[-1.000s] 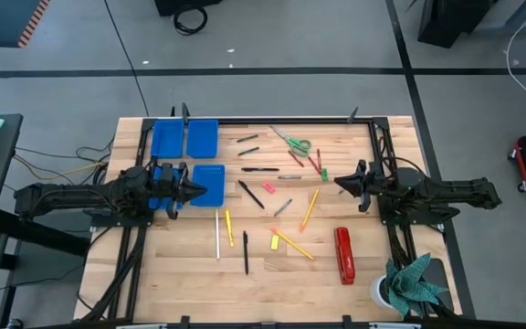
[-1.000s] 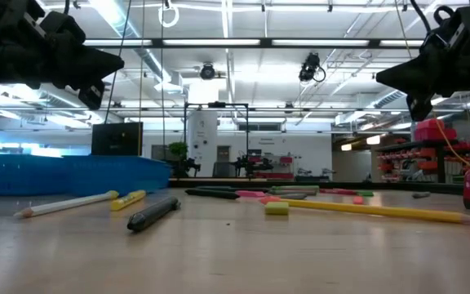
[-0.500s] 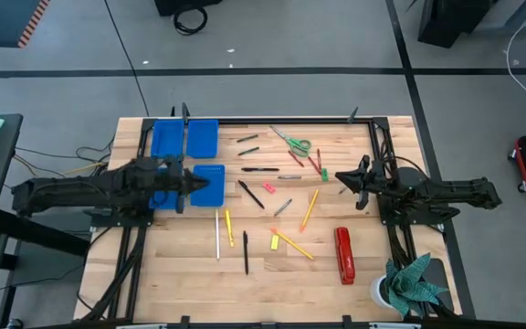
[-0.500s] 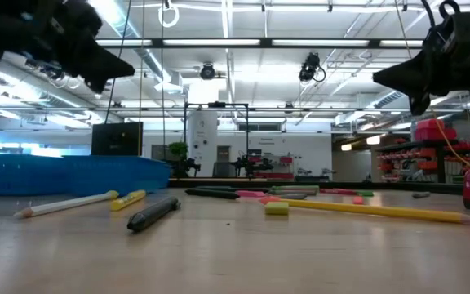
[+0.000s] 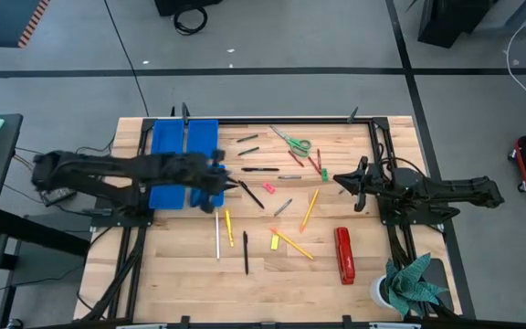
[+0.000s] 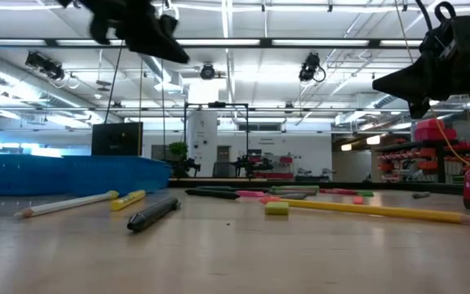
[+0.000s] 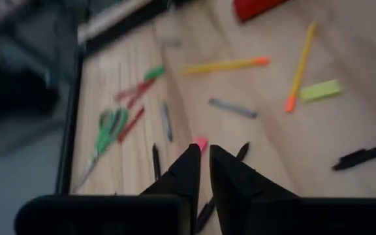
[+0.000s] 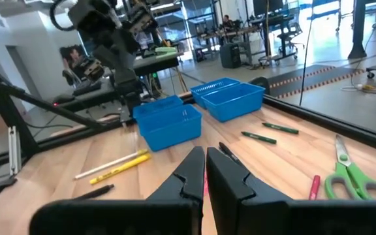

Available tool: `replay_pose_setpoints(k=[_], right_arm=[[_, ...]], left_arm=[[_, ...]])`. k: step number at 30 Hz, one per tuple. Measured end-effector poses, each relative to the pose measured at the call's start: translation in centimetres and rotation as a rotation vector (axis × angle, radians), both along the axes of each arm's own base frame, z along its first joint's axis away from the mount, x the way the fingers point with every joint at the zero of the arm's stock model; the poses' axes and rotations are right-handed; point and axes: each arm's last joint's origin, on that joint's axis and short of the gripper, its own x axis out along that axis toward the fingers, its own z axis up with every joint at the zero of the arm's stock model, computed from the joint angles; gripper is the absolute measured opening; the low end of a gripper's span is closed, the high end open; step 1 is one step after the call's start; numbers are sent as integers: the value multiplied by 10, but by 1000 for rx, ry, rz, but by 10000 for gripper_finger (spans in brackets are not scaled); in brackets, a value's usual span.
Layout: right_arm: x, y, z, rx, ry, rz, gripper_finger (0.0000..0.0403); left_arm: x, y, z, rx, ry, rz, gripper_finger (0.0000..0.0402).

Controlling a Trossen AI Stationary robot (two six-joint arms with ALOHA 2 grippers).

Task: Sort crayons/erasers/pens/pencils in bins
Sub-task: Put the middle black pen into the bottom right blue bin

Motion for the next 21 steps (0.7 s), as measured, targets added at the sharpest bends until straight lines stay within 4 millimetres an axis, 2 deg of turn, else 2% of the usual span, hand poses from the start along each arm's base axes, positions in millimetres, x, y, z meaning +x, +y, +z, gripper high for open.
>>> replay_pose_setpoints(k=[7, 12, 18, 21], right_arm=[[0, 0, 0, -32, 13, 1, 23], [0, 0, 0, -32, 13, 1, 23], [1, 1, -2, -24, 31, 24, 23], [3, 1, -4, -23, 53, 50, 23]], left_arm=[[63, 14, -6, 17, 344, -4, 96], [96, 29, -31, 77, 530, -68, 130], [115, 37, -80, 96, 770, -180, 139], [118, 38, -95, 98, 825, -213, 138]])
